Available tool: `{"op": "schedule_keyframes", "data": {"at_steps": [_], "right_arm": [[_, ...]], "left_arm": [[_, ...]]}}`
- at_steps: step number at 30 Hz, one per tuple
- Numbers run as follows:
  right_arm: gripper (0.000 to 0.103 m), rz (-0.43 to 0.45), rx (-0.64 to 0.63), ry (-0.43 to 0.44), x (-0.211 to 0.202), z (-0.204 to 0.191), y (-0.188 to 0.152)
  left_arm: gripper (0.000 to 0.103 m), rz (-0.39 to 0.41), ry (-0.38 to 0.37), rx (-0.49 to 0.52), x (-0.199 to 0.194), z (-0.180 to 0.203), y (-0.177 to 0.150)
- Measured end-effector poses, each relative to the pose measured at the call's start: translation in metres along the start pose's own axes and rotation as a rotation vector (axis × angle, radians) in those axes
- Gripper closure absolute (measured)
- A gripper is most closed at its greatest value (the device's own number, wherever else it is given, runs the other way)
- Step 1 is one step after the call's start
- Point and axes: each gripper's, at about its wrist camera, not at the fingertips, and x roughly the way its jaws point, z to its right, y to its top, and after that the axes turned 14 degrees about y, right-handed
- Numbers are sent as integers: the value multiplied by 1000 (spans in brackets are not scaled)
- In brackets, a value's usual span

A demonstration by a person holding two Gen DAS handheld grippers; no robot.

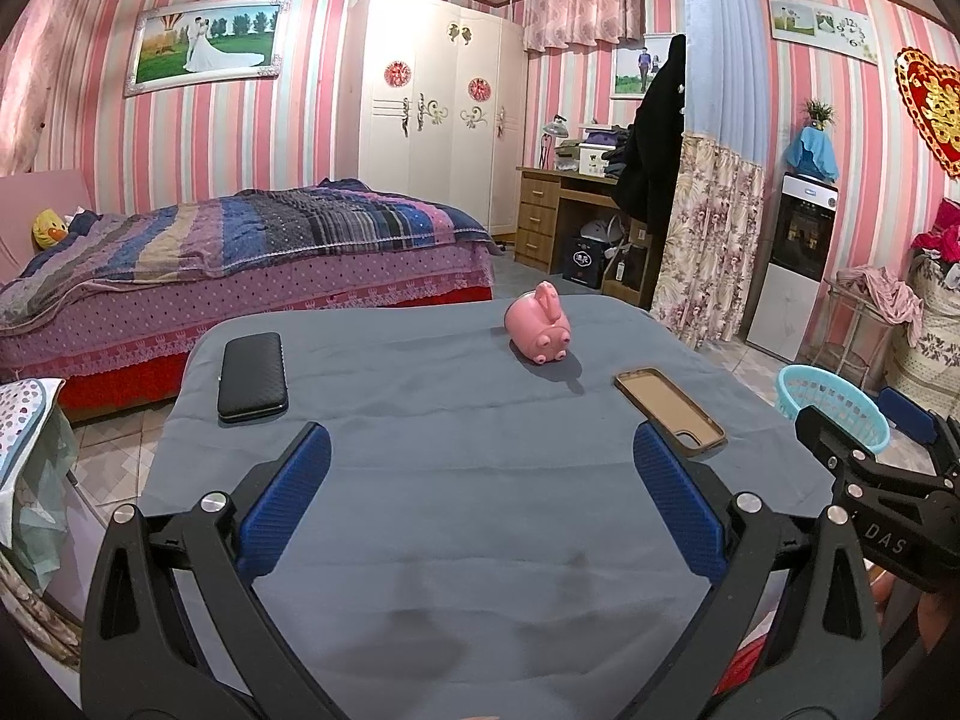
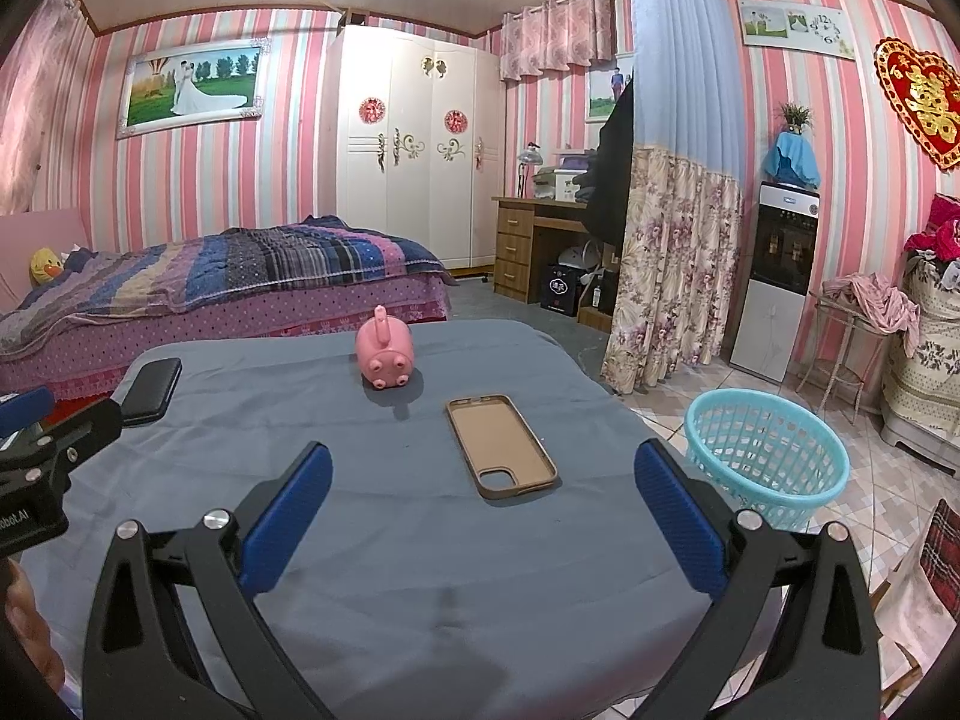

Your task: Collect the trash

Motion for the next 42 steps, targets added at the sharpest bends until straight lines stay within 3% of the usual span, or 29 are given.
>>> {"op": "schedule_keyframes", "data": {"at_steps": [42], "right_arm": [[4,-3,0,7,-1,-4,-2]], "left_arm": [[5,1,6,5,-1,-4,0]]}}
